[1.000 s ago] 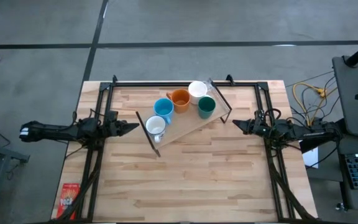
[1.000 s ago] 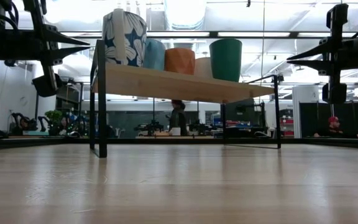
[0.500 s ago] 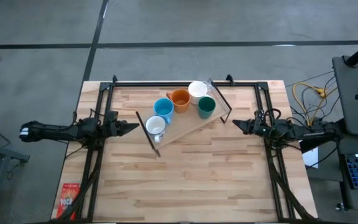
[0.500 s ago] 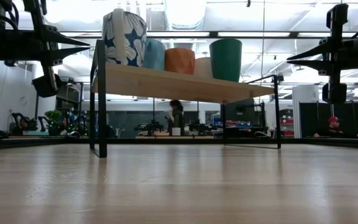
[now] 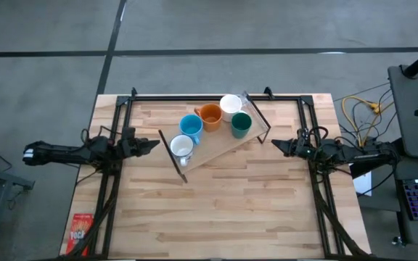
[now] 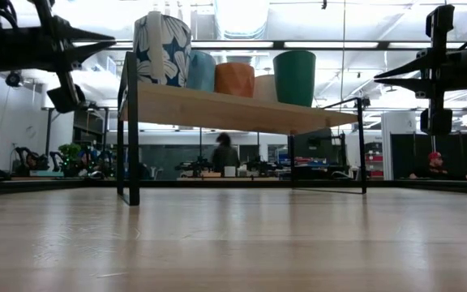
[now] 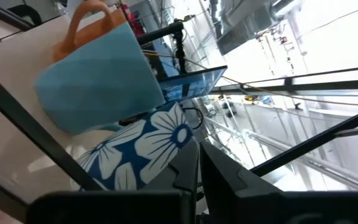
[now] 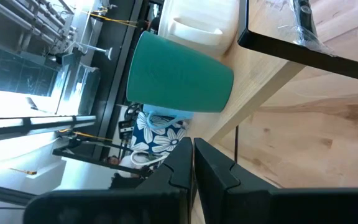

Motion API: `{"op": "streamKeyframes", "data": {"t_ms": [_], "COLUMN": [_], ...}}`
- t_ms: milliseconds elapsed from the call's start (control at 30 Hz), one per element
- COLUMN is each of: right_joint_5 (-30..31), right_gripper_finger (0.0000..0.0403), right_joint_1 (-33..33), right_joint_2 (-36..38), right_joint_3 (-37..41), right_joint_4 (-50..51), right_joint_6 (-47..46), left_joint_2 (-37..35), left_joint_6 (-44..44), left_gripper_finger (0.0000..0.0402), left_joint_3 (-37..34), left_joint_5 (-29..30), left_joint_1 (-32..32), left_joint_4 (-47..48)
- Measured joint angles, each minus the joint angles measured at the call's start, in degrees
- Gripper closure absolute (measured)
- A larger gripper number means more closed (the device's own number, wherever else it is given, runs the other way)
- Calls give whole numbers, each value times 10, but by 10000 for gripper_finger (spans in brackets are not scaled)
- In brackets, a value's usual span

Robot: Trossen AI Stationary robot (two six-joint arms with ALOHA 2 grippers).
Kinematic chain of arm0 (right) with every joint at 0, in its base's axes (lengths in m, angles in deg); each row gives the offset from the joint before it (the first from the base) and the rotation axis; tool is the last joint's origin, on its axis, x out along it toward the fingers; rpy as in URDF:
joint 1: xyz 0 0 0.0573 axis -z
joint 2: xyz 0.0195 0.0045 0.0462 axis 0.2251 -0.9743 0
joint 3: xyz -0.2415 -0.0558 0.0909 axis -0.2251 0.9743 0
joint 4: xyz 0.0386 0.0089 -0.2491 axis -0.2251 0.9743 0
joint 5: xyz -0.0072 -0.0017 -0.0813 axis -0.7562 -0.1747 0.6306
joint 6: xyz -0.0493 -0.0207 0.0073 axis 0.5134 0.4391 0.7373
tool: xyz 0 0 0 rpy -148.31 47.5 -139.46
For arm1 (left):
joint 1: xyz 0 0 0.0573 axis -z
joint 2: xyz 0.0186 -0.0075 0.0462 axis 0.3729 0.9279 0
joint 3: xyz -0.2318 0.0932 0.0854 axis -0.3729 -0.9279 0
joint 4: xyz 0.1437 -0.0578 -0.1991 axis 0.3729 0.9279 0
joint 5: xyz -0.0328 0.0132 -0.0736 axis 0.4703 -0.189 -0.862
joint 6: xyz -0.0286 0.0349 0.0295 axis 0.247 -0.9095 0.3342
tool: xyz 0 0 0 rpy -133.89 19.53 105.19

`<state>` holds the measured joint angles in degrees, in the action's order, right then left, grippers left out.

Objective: Stack small to large cups/mugs on shelf
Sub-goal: Return to Home Position

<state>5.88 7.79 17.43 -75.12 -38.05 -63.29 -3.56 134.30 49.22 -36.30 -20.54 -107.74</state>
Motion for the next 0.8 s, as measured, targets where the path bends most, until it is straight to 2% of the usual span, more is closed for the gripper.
{"op": "streamKeyframes", "data": {"t_ms": [233,800], "right_joint_5": [0,0], "right_gripper_finger": [394,394], "right_joint_1": [0,0], "right_joint_2": [0,0], "right_joint_3": [0,0], "right_joint_4": [-2,-2], "right_joint_6": [-11,-206], "left_joint_2": [-1,-1], "left_joint_6": [0,-2], "left_gripper_finger": [398,398], "left_joint_3": [0,0], "left_joint_5": [0,0], "left_joint_1": [0,0], "left_joint_4": [-7,-10]}}
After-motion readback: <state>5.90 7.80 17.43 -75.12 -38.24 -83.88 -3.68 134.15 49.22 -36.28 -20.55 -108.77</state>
